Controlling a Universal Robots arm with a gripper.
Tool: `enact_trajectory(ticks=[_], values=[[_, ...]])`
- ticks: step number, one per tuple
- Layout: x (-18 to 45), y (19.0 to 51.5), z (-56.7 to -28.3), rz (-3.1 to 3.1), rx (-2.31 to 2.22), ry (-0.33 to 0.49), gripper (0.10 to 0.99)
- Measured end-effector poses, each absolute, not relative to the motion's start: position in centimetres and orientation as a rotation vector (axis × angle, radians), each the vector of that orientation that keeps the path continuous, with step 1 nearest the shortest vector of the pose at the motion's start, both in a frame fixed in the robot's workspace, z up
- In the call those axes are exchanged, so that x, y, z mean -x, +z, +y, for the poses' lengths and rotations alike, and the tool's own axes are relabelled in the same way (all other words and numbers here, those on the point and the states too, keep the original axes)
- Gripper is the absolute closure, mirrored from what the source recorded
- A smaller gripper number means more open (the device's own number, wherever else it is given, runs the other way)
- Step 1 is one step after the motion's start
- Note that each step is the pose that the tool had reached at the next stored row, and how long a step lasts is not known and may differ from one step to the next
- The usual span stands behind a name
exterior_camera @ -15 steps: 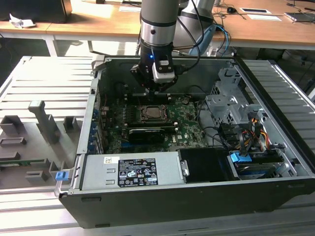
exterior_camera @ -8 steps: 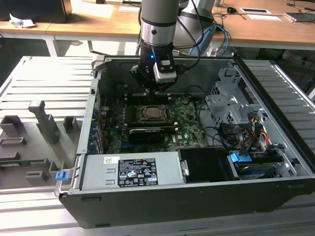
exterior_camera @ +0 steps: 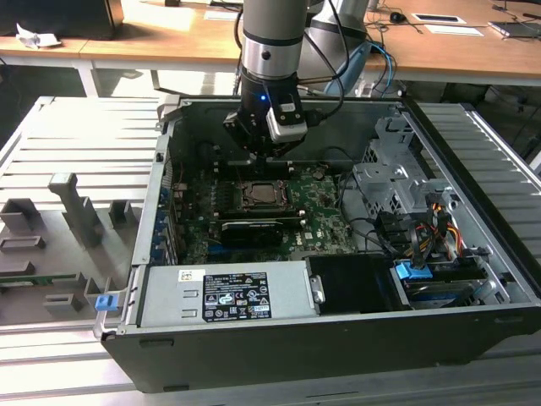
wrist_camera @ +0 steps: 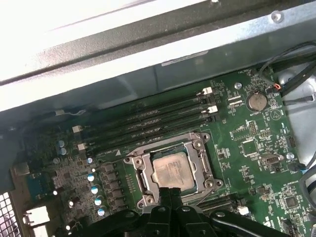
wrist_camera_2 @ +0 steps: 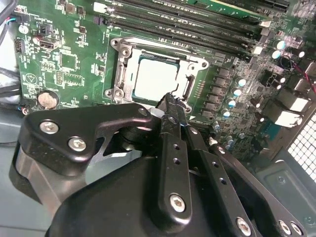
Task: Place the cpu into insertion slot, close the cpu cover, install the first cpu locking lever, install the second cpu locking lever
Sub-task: 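Install the first cpu locking lever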
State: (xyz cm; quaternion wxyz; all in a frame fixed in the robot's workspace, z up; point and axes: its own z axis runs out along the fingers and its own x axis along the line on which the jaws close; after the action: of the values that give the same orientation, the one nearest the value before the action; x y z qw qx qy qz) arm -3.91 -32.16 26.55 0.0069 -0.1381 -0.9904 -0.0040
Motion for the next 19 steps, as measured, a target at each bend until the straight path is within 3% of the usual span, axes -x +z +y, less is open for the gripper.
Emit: enact_trajectory(ticks=[19], values=[[3.91, 26.55, -32.16, -3.119, 0.22, -0.011, 0.98]])
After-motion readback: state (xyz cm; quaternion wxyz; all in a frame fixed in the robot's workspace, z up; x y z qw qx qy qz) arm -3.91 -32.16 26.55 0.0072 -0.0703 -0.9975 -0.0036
